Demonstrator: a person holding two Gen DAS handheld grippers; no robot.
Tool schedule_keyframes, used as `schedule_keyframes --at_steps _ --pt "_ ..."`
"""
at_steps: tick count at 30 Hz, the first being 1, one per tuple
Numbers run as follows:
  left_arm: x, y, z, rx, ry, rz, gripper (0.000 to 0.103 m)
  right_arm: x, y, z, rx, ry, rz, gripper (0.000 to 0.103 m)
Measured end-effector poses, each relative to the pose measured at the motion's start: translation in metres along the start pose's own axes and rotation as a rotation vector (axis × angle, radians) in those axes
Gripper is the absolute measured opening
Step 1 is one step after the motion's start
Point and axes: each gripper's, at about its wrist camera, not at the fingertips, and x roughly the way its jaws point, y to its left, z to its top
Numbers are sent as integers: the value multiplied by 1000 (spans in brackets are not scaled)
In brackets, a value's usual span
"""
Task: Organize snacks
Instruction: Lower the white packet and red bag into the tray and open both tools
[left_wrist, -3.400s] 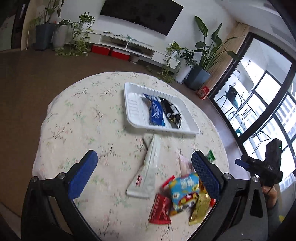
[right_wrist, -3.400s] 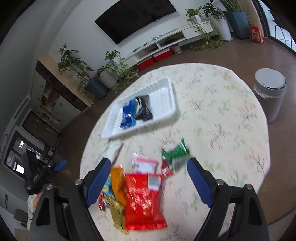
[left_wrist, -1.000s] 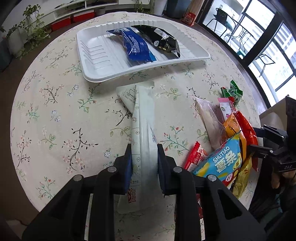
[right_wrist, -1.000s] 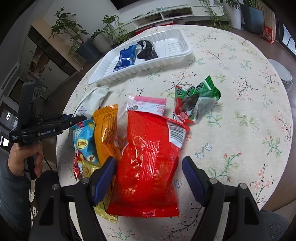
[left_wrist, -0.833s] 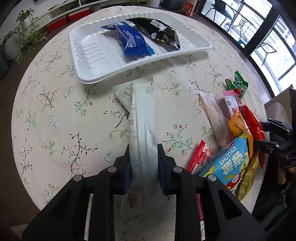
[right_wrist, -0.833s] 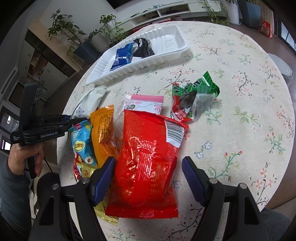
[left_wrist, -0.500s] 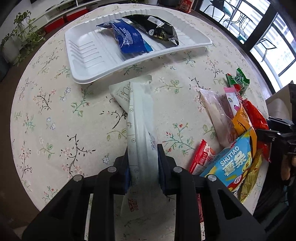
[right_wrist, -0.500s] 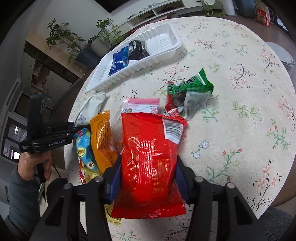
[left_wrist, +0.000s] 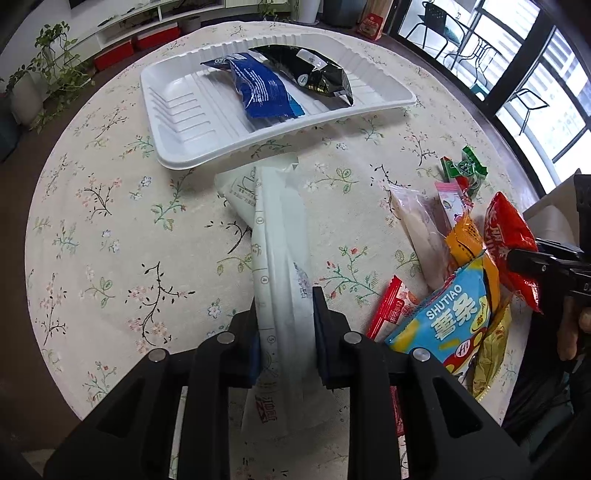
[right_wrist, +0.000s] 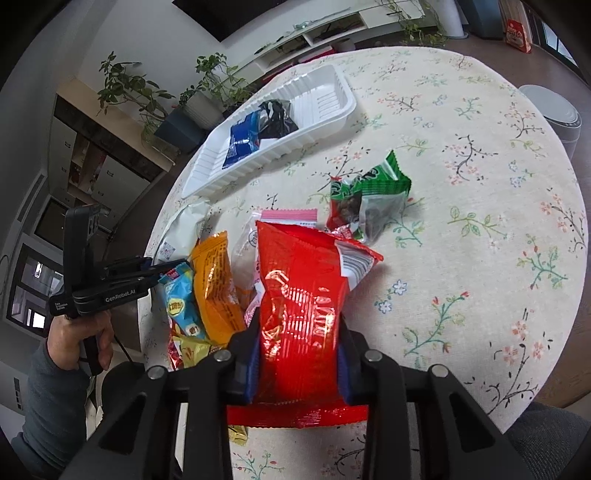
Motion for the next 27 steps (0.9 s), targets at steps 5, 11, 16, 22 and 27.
schedule_keyframes --at_steps 5,11,16,22,27 --pt "-12 7 -6 -44 -33 -48 20 -15 0 -4 3 -46 29 35" --pt "-30 15 -19 -134 -104 -148 20 -29 -2 0 20 -82 73 35" --pt "-51 31 -22 -218 -183 -240 20 -41 -18 20 67 -102 97 35" --pt "-73 62 8 -290 -275 -265 20 -67 -32 71 68 -176 83 35" --pt "-85 80 56 -297 -324 -257 20 -67 -24 133 31 -205 90 35"
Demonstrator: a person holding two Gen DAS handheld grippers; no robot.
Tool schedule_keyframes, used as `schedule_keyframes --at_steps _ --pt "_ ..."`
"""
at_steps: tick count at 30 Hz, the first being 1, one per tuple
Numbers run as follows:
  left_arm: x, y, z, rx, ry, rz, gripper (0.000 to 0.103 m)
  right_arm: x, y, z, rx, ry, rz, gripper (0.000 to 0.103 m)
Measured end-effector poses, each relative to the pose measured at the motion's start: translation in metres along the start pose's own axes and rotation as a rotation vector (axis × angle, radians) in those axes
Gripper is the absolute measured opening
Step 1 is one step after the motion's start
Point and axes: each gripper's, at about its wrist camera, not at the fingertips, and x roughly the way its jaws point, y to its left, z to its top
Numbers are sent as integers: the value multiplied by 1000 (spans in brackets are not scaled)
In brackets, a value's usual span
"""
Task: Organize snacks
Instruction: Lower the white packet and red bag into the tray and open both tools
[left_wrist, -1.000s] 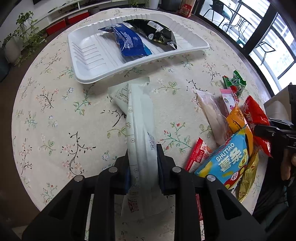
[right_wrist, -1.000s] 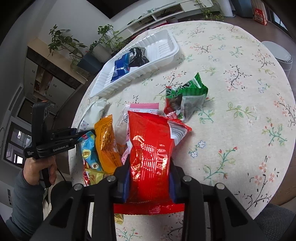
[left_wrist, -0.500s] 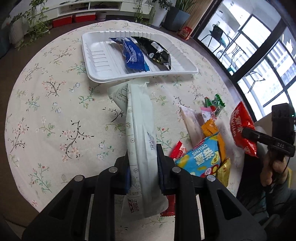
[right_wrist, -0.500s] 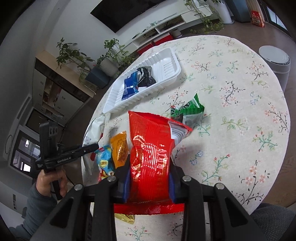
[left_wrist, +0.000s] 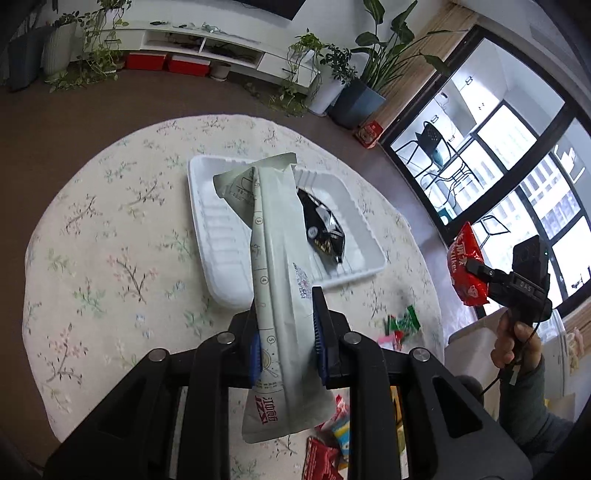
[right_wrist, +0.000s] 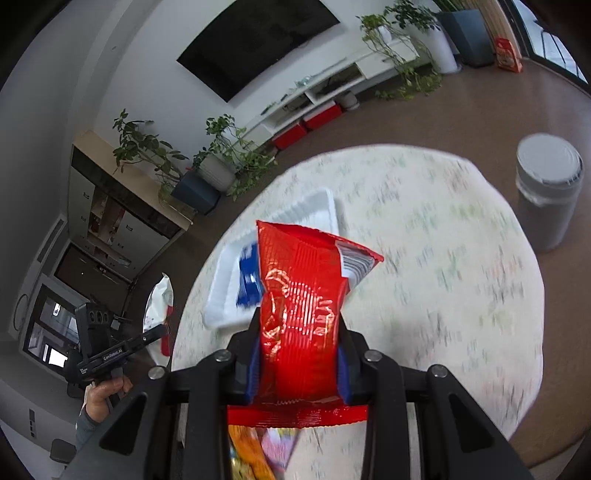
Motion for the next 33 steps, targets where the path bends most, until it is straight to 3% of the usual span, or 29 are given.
schedule_keyframes --at_steps 5,11,20,33 --pt "12 13 52 -41 -17 -52 20 39 32 54 -64 27 54 35" --pt "60 26 87 -26 53 41 20 113 59 84 -140 129 20 35" --pt "126 30 95 9 128 172 20 193 44 82 -183 232 -137 35" --pt "167 21 81 52 186 249 21 223 25 72 -228 262 -234 35"
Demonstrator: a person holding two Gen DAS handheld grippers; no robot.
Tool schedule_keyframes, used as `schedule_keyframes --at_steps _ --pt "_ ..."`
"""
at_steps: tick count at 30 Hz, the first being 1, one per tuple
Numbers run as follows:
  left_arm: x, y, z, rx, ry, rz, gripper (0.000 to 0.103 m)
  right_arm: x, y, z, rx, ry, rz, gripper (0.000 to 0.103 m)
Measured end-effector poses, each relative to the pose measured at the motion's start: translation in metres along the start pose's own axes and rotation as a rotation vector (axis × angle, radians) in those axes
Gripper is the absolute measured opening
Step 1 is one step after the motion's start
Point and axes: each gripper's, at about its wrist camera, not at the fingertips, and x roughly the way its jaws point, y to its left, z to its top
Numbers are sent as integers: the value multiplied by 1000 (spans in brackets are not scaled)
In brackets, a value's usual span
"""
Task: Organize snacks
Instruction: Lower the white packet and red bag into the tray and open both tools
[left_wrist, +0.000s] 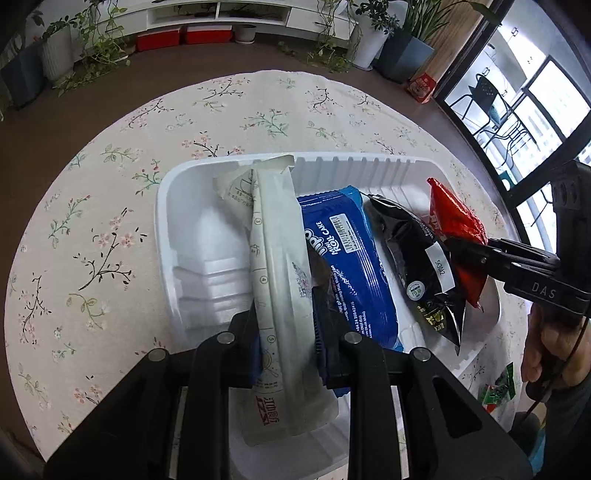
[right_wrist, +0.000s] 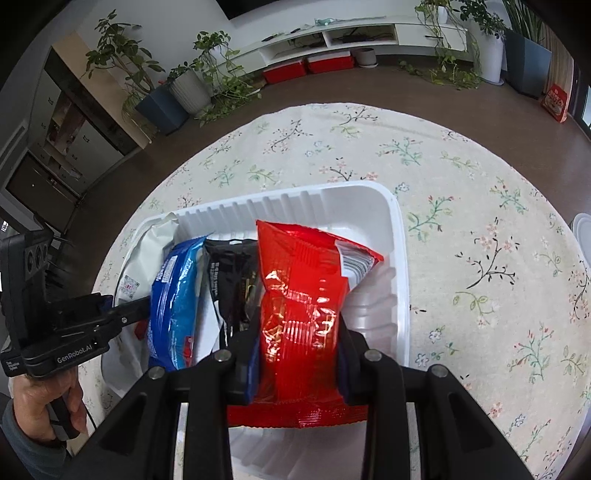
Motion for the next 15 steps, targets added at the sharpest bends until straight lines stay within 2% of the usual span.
schedule_keyframes --at_steps 7,15 --pt "5 -7 -3 24 -1 24 22 3 3 1 -25 -8 -29 36" --pt "-1 -6 -10 20 -3 21 22 4 2 0 -4 -15 -13 36"
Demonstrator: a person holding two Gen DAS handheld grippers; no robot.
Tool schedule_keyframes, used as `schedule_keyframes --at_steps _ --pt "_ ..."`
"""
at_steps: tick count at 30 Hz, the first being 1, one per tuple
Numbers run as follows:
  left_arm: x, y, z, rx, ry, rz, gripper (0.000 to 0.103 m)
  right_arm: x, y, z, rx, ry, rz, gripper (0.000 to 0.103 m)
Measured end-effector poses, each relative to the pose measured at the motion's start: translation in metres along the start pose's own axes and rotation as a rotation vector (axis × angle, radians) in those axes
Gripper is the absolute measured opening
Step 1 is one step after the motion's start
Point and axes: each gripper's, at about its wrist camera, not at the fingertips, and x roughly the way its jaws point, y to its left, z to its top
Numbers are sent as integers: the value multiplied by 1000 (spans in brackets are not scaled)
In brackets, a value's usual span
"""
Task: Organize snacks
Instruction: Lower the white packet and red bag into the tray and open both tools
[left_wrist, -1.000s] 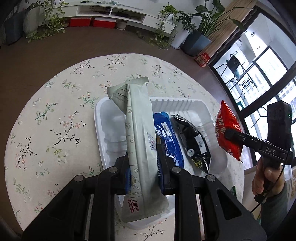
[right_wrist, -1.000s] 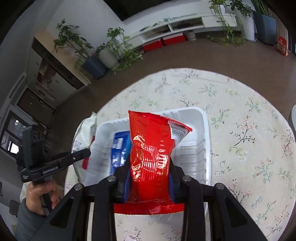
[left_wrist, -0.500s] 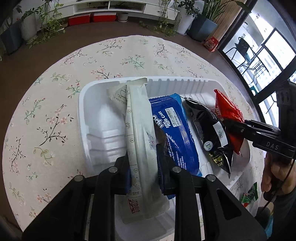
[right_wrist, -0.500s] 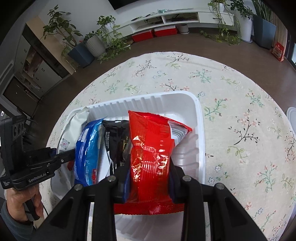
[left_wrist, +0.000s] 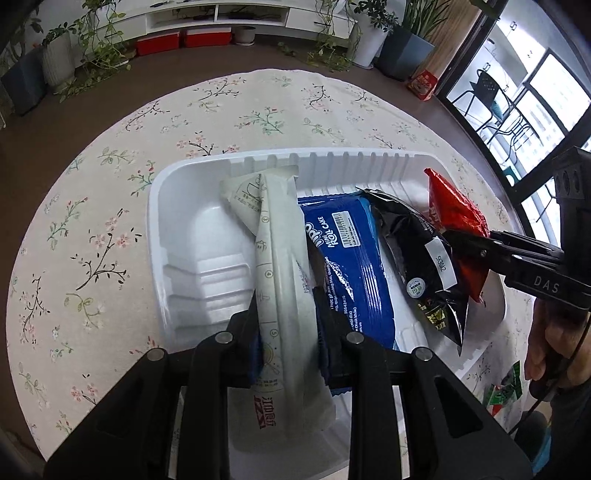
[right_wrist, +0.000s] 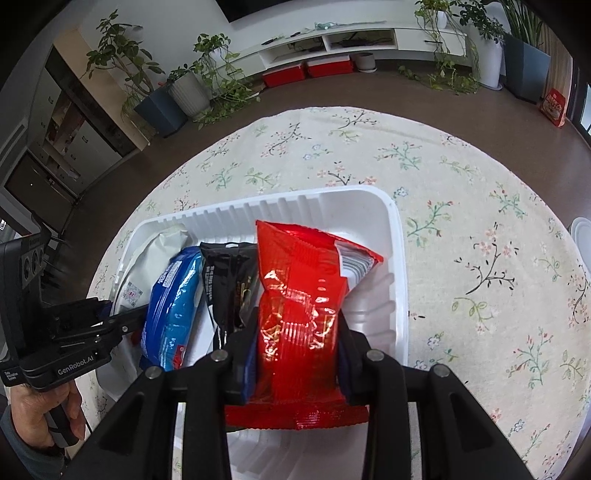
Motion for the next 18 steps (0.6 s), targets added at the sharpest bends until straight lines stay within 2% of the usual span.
schedule_keyframes --at_steps 4,7,8,9,18 --pt "-2 2 -2 -7 -5 -9 26 1 -1 0 -3 0 8 39" --pt "-2 5 -3 -18 -15 -19 36 3 -3 -2 4 10 17 42" --pt "-3 5 -3 -16 -20 -11 57 4 -4 -2 7 12 19 44" --pt "-4 4 -3 -10 -25 -12 71 4 -4 -2 9 13 17 47" --pt "-11 1 -4 -4 -38 -16 73 4 -5 -2 11 7 14 49"
